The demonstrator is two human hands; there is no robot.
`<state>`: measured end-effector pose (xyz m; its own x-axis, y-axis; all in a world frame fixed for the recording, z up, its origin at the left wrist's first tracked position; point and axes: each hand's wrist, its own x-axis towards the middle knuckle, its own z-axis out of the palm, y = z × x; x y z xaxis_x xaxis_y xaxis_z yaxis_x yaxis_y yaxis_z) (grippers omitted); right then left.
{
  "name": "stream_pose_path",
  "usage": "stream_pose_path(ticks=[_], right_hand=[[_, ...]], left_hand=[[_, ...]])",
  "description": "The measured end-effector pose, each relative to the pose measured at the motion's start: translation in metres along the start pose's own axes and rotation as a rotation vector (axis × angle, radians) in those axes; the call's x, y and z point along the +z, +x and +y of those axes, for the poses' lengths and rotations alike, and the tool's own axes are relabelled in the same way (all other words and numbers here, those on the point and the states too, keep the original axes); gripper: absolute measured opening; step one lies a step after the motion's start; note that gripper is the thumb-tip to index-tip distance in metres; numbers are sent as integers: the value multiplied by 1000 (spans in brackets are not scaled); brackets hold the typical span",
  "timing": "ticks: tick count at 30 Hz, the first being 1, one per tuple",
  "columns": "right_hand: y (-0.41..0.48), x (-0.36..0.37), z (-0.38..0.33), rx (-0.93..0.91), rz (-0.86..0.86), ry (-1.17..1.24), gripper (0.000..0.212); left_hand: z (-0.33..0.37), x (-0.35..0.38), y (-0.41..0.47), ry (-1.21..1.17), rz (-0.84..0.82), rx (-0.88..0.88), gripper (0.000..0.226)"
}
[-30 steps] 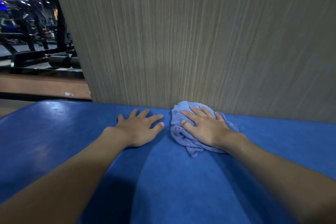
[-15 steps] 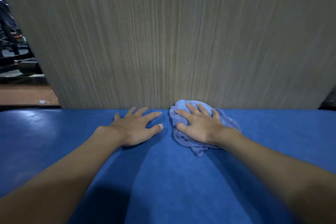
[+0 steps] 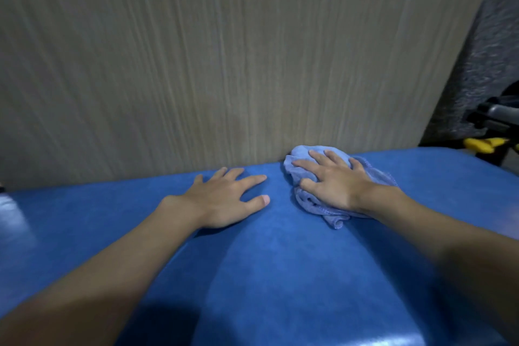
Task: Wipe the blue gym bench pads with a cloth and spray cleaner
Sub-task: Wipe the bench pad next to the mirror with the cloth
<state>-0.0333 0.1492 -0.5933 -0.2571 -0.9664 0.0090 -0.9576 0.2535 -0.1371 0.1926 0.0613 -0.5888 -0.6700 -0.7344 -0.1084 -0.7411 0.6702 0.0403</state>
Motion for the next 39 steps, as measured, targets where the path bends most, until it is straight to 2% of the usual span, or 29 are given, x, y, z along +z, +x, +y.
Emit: stream_pose_path(ticks=[6, 16, 23, 29, 35, 39], right_hand=[[-7, -8, 54, 69, 11, 7, 53], [-22, -19, 156, 218, 79, 18, 53], [-47, -29, 221, 352, 102, 31, 51], [-87, -34, 228, 471, 107, 26, 53], [-128, -32, 204, 403, 92, -57, 55], [-143, -37, 215, 488, 102, -12, 69]], left_hand=[[51, 2, 28, 0, -19, 26, 68], [154, -12, 73, 5, -44, 206, 63], [174, -4, 77, 12, -126, 164, 71], [174, -2, 76, 7, -102, 153, 75], [178, -5, 70, -14, -97, 135, 74], [180, -2, 55, -23, -72, 189, 71]])
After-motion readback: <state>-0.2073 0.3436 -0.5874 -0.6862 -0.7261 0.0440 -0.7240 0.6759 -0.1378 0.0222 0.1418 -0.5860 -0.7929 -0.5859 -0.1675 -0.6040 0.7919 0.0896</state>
